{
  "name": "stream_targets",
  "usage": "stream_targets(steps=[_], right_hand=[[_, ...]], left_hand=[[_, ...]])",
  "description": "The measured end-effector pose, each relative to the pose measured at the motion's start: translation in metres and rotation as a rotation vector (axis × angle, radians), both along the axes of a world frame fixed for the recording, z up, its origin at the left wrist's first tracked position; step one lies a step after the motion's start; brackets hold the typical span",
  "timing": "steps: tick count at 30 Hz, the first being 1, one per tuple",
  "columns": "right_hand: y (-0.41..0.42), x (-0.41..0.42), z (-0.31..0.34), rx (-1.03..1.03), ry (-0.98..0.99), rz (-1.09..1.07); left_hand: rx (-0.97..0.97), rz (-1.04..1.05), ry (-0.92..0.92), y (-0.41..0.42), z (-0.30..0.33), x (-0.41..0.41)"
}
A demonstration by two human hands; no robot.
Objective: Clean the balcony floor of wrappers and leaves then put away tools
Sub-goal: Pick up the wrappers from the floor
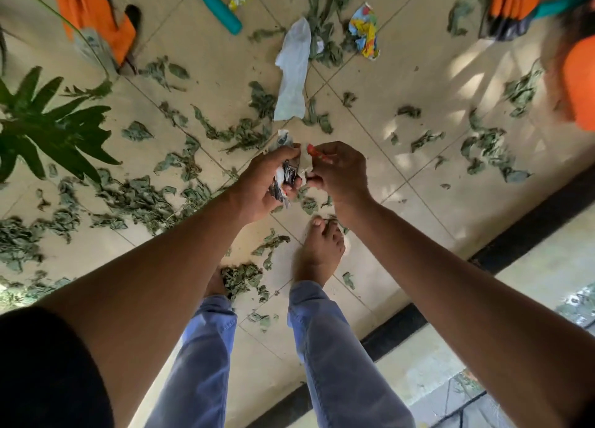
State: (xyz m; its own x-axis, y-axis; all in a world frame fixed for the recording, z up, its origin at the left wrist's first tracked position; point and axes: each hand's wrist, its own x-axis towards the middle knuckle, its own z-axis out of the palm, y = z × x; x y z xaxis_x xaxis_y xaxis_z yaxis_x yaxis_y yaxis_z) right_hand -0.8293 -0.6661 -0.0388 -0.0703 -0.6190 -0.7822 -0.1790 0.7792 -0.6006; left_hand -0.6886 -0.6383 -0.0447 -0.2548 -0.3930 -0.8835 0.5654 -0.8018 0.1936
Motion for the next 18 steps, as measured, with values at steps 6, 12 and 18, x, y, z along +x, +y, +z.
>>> stream_targets(steps=[6,12,18], right_hand=[[-0.022,0.047,-0.012,-0.156,0.259,0.333],[-0.060,0.053,-0.049,-0.384,0.601,0.670],[-0.091,0.057,-0.105,-0.417,0.796,1.391]], left_hand=[[0.075,0.011,-0.025,-0.011,0.000,0.024],[0.086,0.134,-0.150,-0.010,-0.027,0.046],[0.072,0.163,-0.216,0.009,-0.056,0.057]])
